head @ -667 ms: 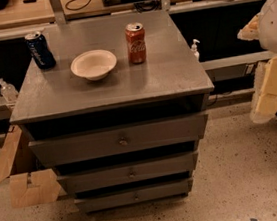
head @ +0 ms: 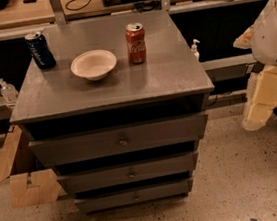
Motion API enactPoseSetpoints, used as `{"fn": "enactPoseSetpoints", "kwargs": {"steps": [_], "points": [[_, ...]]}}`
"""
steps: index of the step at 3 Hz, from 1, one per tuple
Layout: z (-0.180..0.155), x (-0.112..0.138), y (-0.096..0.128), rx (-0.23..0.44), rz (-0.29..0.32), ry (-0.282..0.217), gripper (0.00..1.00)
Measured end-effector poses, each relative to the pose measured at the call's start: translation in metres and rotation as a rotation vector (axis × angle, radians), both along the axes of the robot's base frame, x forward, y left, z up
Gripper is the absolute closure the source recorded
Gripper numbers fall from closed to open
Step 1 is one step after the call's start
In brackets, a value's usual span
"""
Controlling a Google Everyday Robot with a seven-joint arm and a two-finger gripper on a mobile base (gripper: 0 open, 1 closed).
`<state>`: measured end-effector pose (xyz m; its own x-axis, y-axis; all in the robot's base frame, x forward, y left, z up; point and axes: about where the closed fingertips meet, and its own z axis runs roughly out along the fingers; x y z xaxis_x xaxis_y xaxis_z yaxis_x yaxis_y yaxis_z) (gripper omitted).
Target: Open top drawer
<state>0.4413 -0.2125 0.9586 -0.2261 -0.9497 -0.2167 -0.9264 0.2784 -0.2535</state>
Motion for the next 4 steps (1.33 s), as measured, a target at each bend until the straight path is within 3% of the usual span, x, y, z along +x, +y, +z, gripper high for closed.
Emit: {"fn": "enactPoseSetpoints", "kwargs": {"steps": [2,4], "points": [[-0.117,-0.004,0.013,0.012,-0.006,-0.041,0.00],[-0.194,0.036,0.020,-0.007,0.095,-0.132,0.00]]}}
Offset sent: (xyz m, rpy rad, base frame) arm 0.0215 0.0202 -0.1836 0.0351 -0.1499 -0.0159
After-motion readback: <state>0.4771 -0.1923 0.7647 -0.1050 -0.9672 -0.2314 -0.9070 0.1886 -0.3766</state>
